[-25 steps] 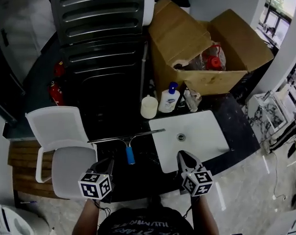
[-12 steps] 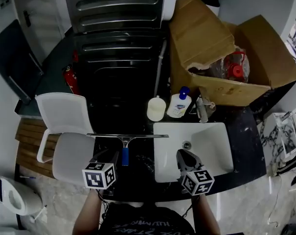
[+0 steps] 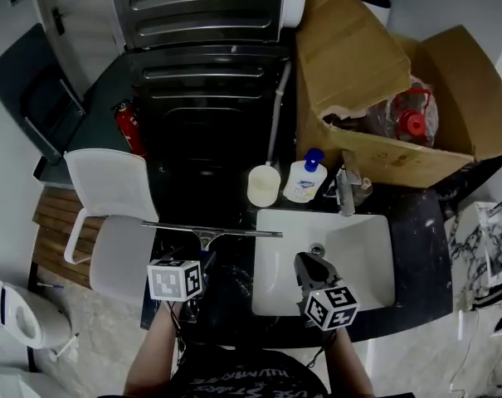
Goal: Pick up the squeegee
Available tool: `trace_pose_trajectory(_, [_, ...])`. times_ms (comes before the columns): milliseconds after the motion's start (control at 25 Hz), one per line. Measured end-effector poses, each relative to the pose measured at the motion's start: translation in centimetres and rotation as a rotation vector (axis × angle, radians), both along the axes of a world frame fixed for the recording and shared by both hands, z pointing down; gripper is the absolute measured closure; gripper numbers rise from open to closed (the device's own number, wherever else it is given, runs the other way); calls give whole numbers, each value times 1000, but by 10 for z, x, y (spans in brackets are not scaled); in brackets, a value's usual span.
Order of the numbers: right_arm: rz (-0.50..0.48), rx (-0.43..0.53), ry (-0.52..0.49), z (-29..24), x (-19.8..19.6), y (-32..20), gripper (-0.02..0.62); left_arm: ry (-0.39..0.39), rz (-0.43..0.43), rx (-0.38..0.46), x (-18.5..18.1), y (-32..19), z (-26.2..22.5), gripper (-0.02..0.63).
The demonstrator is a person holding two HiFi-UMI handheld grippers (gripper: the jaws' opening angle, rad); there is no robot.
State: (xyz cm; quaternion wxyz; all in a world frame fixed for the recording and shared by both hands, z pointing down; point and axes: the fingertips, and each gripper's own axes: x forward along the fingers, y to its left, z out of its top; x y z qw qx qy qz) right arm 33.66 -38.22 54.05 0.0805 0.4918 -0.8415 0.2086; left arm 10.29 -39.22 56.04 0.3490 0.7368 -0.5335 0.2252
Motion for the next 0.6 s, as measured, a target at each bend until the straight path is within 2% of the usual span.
trace_pose_trajectory(160, [-3,-11,-7,6,10,-7,541,-28,-41,-57,5,-13,13,319])
trace_pose_trajectory(360, [-2,-14,-21,8,15,-12,541,-72,-65,-81,7,-24,23,322])
trace_pose_trajectory(600, [-5,-20,-30,11,16,-15,540,-113,-78,-98,5,-26,30,367])
